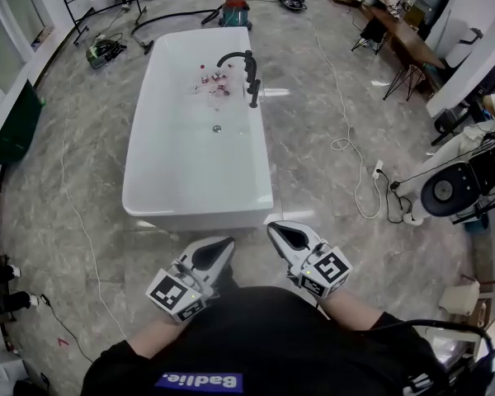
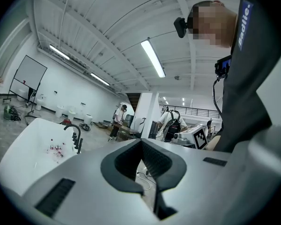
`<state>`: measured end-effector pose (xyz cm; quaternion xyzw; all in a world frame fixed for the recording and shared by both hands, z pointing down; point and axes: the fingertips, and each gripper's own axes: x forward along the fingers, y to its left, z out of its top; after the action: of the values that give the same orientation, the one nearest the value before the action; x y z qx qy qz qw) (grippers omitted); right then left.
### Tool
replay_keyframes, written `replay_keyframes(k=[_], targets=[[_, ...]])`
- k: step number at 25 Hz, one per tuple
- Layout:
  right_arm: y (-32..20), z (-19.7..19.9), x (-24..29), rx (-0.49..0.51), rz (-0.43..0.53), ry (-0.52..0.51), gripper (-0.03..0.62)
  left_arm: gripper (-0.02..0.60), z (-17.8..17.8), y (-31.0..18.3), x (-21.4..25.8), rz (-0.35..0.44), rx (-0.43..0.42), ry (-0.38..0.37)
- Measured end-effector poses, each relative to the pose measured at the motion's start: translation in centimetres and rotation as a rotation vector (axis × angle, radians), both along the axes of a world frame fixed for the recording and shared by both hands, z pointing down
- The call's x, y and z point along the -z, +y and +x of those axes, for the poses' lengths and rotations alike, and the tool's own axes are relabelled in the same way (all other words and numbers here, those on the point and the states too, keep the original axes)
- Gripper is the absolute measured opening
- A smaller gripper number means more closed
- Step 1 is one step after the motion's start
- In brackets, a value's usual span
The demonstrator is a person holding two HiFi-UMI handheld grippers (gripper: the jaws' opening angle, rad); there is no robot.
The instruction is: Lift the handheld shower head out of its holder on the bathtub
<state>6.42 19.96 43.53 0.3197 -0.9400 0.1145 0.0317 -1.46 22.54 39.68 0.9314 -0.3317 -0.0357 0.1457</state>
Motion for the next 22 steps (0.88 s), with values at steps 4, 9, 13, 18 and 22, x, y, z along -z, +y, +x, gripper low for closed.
replay_keyframes(k=[4,9,13,18,22], targets=[[-4.7,-2.1,-0.6,-0.019,-0.001,0.022,0.003,-0.006,-2.4,-5.5,-0.6,0.007,-0.012,0.015],[-11.3,-4.8,-0.6,-0.045,0.003,0.047,0.003,-0.006,-5.4,-12.5,-0.9,0.0,-0.033,0.025],[-16.2,-6.6,-0.8,-0.071,-0.01,0.057,0.006,-0.006,-7.6,-17.2,-1.2,-0.007,-0.054,0.037],[-21.7,-8.6,0.0,-0.107,0.009,0.08,0.012,-0.006,-10.6,-22.2,-1.2,-0.017,-0.076,0.043],[-24.8,-8.8,0.2,-0.129,0.027,0.092,0.019,-0.006,-11.0,-25.0,-1.0,-0.016,-0.078,0.058]])
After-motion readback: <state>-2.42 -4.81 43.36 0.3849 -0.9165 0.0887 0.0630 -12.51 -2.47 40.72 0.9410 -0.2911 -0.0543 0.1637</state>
